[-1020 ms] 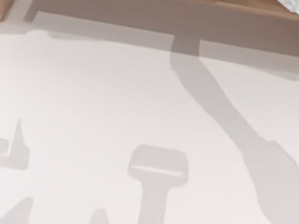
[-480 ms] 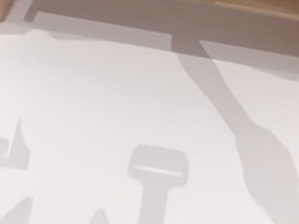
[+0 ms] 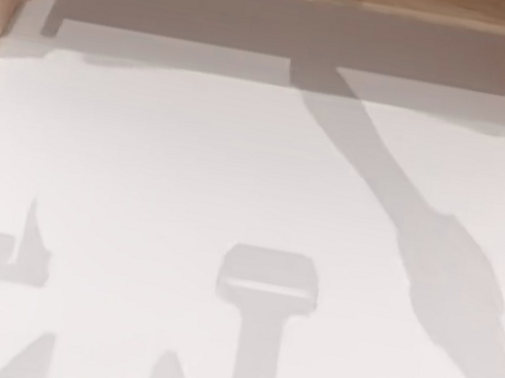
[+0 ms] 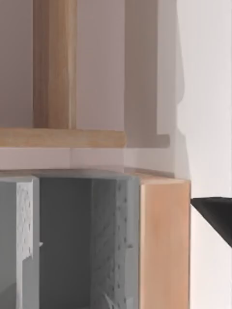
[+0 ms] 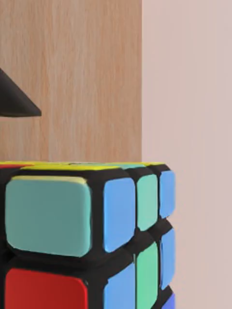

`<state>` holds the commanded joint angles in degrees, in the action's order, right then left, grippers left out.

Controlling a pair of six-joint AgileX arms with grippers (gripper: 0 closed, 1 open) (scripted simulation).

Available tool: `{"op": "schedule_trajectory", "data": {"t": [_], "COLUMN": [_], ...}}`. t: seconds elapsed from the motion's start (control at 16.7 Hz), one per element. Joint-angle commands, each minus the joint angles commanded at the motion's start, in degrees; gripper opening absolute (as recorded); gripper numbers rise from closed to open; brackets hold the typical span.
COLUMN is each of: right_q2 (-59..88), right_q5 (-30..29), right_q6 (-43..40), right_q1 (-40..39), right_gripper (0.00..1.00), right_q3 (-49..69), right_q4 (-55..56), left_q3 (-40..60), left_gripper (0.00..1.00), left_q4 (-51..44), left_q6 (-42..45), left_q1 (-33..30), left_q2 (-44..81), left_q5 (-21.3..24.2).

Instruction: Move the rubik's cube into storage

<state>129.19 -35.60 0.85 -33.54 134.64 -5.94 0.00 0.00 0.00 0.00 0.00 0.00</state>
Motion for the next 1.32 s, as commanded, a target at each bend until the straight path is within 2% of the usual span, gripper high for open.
{"op": "schedule_trajectory", "data": {"t": [0.66,1.32], "right_q2": [0.0,-0.7], "right_q5": [0.0,-0.2], "right_q6": [0.0,0.1], "right_q1": [0.0,-0.5], "right_gripper": [0.02,0.00], "right_q3": [0.0,-0.1], "right_q4": [0.0,-0.5], "left_q3": [0.0,0.0], "left_gripper": [1.00,1.00], "left_q4": [0.0,0.0], "left_q6": [0.0,0.0], "left_q1": [0.0,0.0], "left_q2": [0.0,0.0], "left_q5": [0.0,0.0]}}
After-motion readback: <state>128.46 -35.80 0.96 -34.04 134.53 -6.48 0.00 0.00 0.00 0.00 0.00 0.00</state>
